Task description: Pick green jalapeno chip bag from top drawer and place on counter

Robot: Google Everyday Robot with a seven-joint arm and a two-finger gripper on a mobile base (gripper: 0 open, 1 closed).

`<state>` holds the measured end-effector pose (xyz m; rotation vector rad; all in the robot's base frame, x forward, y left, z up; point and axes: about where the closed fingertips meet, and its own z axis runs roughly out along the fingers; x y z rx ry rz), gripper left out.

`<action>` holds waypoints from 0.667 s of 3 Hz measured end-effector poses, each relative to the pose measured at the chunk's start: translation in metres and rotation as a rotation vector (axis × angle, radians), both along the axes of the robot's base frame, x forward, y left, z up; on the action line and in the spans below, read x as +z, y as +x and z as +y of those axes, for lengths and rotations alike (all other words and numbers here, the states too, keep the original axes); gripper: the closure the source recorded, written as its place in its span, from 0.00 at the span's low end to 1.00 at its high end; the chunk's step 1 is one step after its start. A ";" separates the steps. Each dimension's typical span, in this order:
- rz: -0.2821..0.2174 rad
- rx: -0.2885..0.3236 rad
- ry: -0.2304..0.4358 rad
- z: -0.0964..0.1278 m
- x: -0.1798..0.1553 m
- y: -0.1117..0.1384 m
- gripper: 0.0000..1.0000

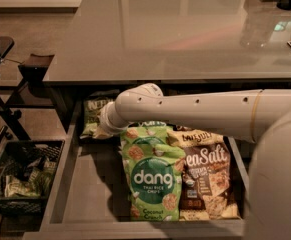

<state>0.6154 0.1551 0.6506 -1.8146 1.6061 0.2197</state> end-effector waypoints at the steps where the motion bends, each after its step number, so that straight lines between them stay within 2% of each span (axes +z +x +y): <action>1: -0.042 0.036 0.049 0.003 0.040 -0.027 1.00; 2: -0.043 0.085 0.105 0.003 0.076 -0.053 1.00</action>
Offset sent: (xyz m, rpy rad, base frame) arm -0.0868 -0.0021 0.1233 0.1733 -0.0417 0.1544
